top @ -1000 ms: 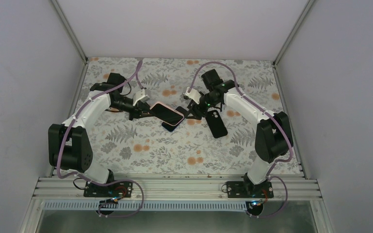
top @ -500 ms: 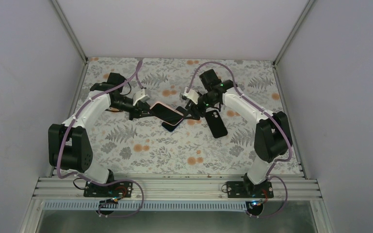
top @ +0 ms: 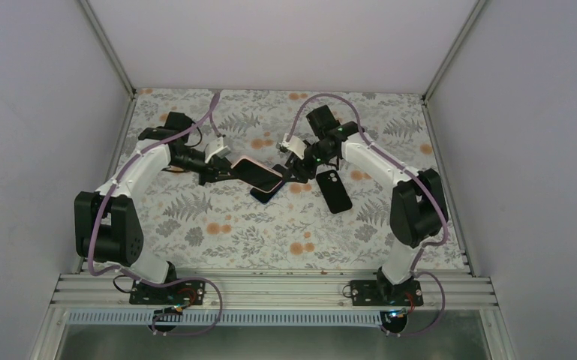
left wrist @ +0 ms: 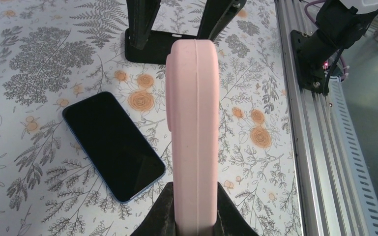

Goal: Take the phone out of the phone case
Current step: Remove the phone case from the phone.

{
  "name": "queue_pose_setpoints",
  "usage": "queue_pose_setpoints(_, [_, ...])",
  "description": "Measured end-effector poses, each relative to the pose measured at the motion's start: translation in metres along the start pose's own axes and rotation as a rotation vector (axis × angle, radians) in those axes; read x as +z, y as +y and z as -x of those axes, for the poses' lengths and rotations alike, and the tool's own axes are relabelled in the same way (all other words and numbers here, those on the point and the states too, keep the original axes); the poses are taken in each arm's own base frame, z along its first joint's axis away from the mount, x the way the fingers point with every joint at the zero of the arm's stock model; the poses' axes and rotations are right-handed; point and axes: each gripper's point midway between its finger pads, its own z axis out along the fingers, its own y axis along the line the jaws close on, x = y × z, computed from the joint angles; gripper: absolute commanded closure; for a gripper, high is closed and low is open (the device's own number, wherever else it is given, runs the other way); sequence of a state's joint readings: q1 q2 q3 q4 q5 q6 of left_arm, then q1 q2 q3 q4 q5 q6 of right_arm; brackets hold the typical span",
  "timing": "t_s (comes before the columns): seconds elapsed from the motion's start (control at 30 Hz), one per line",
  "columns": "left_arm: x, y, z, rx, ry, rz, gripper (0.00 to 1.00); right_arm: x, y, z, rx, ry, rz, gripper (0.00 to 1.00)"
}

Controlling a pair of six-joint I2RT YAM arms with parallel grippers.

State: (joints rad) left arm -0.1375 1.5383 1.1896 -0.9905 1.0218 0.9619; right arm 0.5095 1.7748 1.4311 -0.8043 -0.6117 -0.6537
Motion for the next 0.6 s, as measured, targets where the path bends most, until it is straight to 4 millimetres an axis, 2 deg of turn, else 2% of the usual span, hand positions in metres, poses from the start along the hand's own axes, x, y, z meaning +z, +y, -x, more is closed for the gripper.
queue_pose_setpoints(0.6, [-0.004, 0.000, 0.003, 0.068, -0.004, -0.060, 0.98, -0.003, -0.013, 0.008, -0.011, 0.035, 0.018, 0.42])
